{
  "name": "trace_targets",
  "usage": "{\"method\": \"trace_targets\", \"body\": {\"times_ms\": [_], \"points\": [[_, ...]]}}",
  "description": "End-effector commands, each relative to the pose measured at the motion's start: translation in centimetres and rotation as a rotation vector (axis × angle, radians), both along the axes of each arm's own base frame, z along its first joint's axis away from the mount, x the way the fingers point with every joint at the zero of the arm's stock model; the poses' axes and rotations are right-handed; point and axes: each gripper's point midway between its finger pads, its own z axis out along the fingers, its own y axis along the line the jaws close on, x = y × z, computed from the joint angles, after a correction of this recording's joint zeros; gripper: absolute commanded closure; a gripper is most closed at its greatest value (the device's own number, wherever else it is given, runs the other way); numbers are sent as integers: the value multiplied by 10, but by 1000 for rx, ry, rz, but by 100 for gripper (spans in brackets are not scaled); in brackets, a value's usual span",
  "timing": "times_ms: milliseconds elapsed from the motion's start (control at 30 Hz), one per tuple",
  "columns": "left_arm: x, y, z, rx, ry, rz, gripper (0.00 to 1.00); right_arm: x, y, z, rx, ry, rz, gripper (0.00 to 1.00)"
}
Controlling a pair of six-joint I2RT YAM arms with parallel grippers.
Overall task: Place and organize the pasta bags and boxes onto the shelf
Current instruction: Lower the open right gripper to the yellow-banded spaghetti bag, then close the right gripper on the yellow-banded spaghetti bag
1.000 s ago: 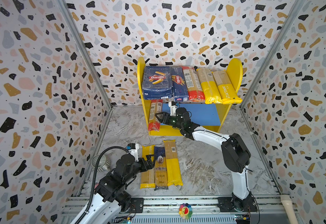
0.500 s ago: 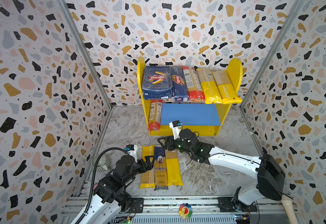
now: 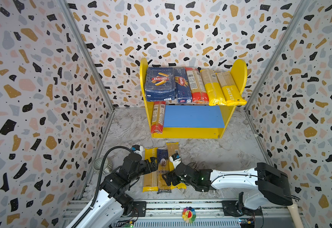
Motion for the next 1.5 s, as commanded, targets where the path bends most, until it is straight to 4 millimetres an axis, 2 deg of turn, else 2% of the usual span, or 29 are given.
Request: {"method": "trace_targets", "body": {"times_ms": [0, 167, 333, 500, 667, 867, 1067, 1267, 1467], "points": [[5, 7, 27, -5, -76, 37, 0, 3, -4, 23, 72, -24, -40, 9], [3, 15, 26, 19, -69, 65, 1, 3, -13, 20, 75, -21, -58, 7], [2, 19, 19, 37, -56, 82, 0, 4, -28, 4, 28, -15, -89, 5], [-1, 24, 17, 13, -72, 109, 1, 7, -33, -11, -43, -17, -97, 3], [-8, 29, 15, -25, -92, 129, 1, 11, -35, -34, -136, 1, -116, 2], [-11, 25, 7, -35, -74, 104, 0, 22, -40, -64, -275, 18, -169, 2], [-11, 23, 15, -44, -101, 88, 0, 30, -49, -89, -426, 27, -189, 2], [-11, 18, 24, -67, -118, 65, 1, 33, -78, -102, -643, -38, -252, 2], [-15, 21, 37, -83, -152, 63, 0, 24, -88, -119, -657, 18, -227, 2]]}}
